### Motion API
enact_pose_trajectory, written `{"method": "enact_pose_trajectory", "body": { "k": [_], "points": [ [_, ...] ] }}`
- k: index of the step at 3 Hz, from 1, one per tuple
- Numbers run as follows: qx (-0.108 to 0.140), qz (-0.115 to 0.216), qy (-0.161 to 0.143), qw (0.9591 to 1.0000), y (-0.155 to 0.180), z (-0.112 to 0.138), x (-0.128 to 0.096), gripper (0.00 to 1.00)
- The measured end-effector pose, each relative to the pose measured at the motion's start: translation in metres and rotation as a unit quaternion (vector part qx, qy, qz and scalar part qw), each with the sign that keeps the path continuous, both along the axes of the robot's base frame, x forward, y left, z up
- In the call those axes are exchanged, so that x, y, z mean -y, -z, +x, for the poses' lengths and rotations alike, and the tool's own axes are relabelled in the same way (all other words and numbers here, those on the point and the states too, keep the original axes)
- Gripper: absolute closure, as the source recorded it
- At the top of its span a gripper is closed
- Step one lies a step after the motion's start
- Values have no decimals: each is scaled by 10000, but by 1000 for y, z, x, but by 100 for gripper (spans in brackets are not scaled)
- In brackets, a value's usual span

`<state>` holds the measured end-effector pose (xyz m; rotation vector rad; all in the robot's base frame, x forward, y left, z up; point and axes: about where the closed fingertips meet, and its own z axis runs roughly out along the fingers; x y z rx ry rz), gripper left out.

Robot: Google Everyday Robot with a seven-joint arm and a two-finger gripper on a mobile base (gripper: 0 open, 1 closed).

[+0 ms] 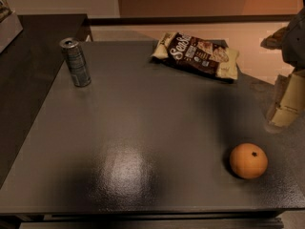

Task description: Move orange near redbull can

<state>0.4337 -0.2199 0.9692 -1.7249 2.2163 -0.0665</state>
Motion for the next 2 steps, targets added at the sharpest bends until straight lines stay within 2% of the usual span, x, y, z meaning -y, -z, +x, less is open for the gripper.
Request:
{"method": "enact_pose_trajectory", "body": {
  "k": [2],
  "points": [
    [-295, 535, -279, 9977, 47, -34, 10, 0]
  ]
}}
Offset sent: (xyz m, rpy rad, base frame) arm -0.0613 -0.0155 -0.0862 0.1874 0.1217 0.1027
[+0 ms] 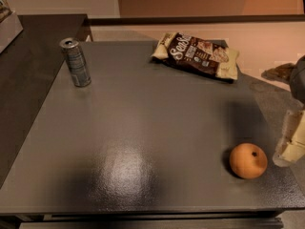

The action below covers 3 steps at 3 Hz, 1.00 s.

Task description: Move orange near redbull can

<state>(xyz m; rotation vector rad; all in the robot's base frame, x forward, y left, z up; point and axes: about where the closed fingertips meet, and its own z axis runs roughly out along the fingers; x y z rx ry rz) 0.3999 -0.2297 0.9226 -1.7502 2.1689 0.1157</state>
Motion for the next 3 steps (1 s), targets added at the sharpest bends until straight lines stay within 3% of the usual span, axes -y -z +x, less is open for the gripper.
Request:
{"method": "enact_pose_trajectory", "body": {
  "k": [3],
  "points": [
    [-412, 472, -515, 9967, 63, -50, -17, 0]
  ]
}}
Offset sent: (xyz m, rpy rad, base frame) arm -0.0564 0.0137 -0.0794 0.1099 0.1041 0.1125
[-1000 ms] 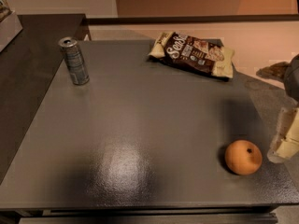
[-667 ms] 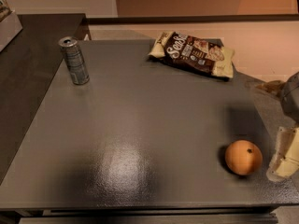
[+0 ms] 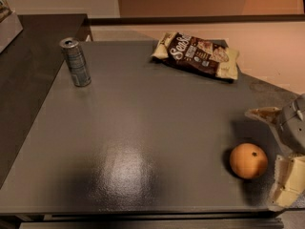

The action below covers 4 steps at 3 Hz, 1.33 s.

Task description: Move orange near redbull can

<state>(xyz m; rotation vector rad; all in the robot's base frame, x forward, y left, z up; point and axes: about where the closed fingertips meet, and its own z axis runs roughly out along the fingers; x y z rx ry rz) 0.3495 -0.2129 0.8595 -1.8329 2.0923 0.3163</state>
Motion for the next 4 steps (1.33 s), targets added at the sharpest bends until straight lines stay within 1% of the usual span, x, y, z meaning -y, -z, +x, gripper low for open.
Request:
{"method": "enact_pose_trajectory", "body": {
  "k": [1, 2, 3, 4],
  "points": [
    [-78, 101, -67, 9999, 8, -9, -5, 16],
    [-104, 181, -109, 9997, 12, -14, -9, 40],
    [-108, 215, -86, 9997, 12, -12, -11, 63],
    [-30, 287, 51, 9996, -5, 4, -20, 87]
  ]
}}
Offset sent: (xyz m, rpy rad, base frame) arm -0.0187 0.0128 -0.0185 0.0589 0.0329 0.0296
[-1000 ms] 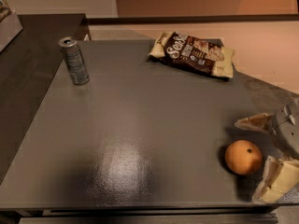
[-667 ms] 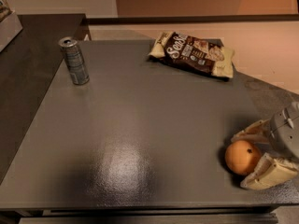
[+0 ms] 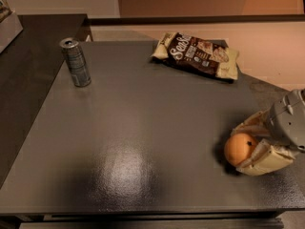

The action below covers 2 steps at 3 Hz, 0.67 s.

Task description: Move orange near redbull can

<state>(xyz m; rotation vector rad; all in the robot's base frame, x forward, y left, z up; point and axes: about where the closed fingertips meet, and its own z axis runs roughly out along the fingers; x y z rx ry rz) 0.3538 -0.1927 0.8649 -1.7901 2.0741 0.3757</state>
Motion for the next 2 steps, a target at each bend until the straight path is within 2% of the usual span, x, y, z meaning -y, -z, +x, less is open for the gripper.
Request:
{"method": "enact_pose_trajectory", "body": {
  "k": [1, 2],
  "points": [
    [134, 27, 239, 9996, -28, 33, -19, 100],
    [190, 97, 568, 9982, -53, 70, -48, 100]
  ]
}}
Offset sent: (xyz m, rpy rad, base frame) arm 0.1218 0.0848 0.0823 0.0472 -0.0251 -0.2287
